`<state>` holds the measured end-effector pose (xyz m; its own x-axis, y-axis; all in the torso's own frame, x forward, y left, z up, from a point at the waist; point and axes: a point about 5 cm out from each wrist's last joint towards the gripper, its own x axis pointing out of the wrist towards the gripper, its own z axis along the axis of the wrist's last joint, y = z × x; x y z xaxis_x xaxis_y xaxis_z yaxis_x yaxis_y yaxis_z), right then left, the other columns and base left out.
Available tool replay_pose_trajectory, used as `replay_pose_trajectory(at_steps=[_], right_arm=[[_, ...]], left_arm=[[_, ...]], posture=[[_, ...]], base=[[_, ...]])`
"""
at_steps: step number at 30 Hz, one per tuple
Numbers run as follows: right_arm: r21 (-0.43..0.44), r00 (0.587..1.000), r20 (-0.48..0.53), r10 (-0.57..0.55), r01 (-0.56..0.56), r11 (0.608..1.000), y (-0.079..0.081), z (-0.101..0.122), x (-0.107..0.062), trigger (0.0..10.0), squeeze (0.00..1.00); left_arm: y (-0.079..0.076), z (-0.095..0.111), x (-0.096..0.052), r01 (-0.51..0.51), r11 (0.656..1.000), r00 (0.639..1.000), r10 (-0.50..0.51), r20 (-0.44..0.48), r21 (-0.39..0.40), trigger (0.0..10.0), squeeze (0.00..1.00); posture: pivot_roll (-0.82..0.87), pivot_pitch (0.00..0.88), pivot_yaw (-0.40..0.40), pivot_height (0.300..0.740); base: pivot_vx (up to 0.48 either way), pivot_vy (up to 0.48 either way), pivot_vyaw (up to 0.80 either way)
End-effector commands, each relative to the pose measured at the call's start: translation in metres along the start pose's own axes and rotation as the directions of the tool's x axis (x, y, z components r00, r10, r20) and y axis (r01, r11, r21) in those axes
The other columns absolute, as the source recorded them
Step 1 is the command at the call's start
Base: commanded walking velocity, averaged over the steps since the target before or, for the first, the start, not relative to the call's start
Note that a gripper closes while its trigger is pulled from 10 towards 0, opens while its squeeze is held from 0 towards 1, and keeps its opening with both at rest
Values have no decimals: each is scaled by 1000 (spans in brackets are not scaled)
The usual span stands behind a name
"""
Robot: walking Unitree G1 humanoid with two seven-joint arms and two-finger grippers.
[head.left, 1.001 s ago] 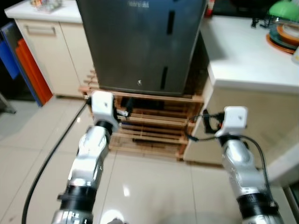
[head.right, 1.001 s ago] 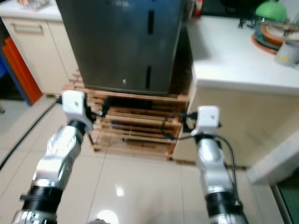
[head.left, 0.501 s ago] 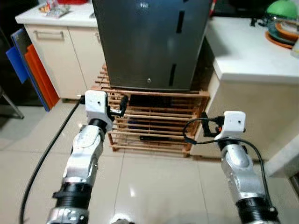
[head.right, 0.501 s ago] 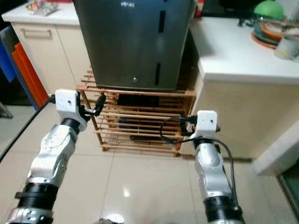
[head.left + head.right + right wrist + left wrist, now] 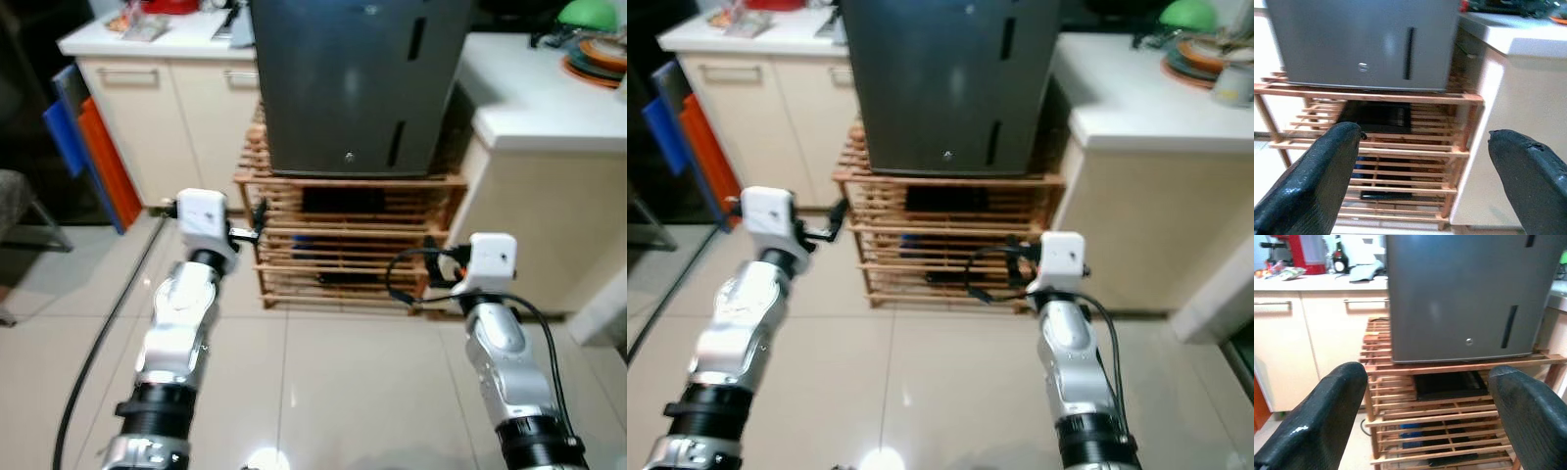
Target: Restocking fridge
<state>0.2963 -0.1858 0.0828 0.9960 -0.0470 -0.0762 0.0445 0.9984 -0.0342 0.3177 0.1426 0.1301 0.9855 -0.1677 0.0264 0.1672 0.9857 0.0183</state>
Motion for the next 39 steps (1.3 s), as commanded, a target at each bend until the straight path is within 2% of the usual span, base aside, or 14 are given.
replay_pose_trajectory(at_steps=[1,27,35,39], right_arm=[[-7,999,25,28,-27,1000,5,6,1,10000,0],[-14,997,21,77,-77,997,14,5,-1,10000,0],[-8,997,31,64,-64,998,10,6,-1,10000,0],[-6,998,35,58,-58,998,8,6,-2,10000,0]], left_arm=[[5,1,1,-17,1000,1000,17,-13,12,10000,0],[4,-4,0,-30,1000,999,30,-37,4,10000,0],[4,-7,-1,-29,1000,998,29,-52,7,10000,0],[7,-9,-2,-35,999,997,35,-65,3,10000,0]], posture=[[-117,0,19,740],[-110,0,8,740],[-108,0,6,740],[-104,0,4,740]], base=[[461,0,0],[461,0,0],[458,0,0],[80,435,0]])
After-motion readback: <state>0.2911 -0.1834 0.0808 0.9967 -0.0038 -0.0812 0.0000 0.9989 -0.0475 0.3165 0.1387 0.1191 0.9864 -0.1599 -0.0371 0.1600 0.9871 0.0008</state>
